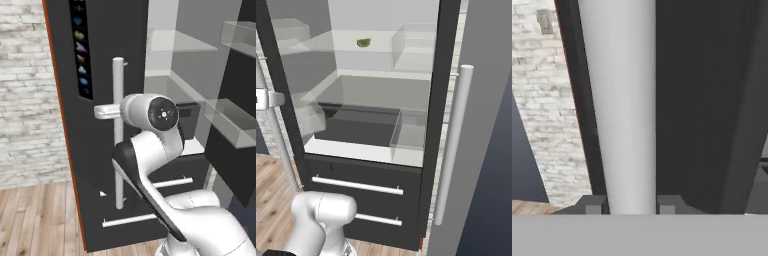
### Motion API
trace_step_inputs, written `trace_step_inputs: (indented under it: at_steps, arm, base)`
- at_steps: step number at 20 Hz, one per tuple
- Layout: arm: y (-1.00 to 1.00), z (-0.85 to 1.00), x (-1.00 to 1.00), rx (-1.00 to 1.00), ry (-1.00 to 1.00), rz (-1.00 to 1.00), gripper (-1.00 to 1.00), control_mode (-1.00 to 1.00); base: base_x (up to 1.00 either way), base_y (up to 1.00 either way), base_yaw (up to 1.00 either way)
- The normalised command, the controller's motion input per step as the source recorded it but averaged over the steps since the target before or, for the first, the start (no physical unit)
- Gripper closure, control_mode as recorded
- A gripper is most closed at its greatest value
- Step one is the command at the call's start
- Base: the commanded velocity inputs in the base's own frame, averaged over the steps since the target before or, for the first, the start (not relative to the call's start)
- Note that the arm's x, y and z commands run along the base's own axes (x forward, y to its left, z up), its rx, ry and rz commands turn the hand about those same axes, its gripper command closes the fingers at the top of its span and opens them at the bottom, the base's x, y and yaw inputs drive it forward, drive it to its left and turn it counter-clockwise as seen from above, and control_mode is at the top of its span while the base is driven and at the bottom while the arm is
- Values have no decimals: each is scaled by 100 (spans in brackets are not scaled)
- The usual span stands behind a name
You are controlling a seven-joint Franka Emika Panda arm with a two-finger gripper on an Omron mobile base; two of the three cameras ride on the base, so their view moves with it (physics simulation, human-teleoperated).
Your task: There is a bowl on the dining counter. Grab a lemon wedge from the fridge and place it in the bowl. Then get the liquor bottle and glass cup from the cabinet and place them next to the bowl.
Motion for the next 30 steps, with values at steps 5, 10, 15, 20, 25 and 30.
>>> trace_step_inputs:
  at_steps: [5,10,15,20,25,30]
  arm:
    - [-5,8,-69,12,2,0,-100,-100]
    - [-83,35,-59,33,4,-2,-100,-100]
    - [-100,31,-16,29,15,-3,-100,-100]
    - [-72,1,39,13,20,2,-100,-100]
    - [-29,-8,65,25,18,10,-100,-100]
    - [9,-25,55,34,10,16,-100,-100]
  base:
    - [0,0,0]
    - [0,0,0]
    - [0,0,0]
    - [0,0,0]
    - [0,0,0]
    - [0,0,0]
